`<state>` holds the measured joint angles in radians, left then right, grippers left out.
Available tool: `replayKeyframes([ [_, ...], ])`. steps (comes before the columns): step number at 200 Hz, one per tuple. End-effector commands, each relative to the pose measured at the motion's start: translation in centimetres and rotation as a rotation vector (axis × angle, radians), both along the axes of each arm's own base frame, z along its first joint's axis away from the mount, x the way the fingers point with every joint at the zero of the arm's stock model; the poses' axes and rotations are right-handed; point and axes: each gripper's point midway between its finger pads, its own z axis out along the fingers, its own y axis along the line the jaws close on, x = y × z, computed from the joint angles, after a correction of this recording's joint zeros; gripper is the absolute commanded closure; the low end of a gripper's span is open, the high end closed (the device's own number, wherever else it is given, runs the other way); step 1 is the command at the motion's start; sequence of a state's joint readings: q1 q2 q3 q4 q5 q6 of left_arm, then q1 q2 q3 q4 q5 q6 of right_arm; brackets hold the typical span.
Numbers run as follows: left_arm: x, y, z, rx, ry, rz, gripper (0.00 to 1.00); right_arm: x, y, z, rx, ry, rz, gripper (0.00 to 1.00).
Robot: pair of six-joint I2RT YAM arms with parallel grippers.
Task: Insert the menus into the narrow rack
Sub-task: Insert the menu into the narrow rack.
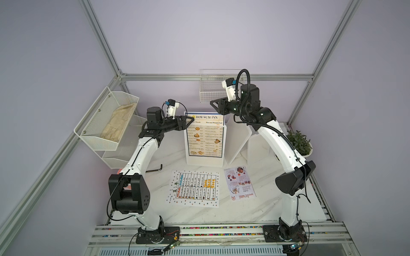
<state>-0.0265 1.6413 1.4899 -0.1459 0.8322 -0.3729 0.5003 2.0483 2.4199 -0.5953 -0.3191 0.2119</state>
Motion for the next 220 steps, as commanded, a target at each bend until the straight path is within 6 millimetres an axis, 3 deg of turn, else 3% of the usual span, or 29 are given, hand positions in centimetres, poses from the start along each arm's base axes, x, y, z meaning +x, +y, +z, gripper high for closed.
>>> replayKeyframes([
  [1,-1.3,0.2,1.7,0.019,-0.068,-0.001,0.39,1.0,-0.1,-3.5,-0.102,0.089,-0.078,0.58],
  [142,-1.4,0.2,1.6,0.023,-0.066,-0.003,0.39,0.7,1.6,-4.3,-0.161,0.076,-0.100,0.58],
  [220,-1.3,0.3,1.7,0.025,-0.068,0.006,0.36,0.5,1.8,-6.2,-0.201,0.117,-0.079,0.58],
])
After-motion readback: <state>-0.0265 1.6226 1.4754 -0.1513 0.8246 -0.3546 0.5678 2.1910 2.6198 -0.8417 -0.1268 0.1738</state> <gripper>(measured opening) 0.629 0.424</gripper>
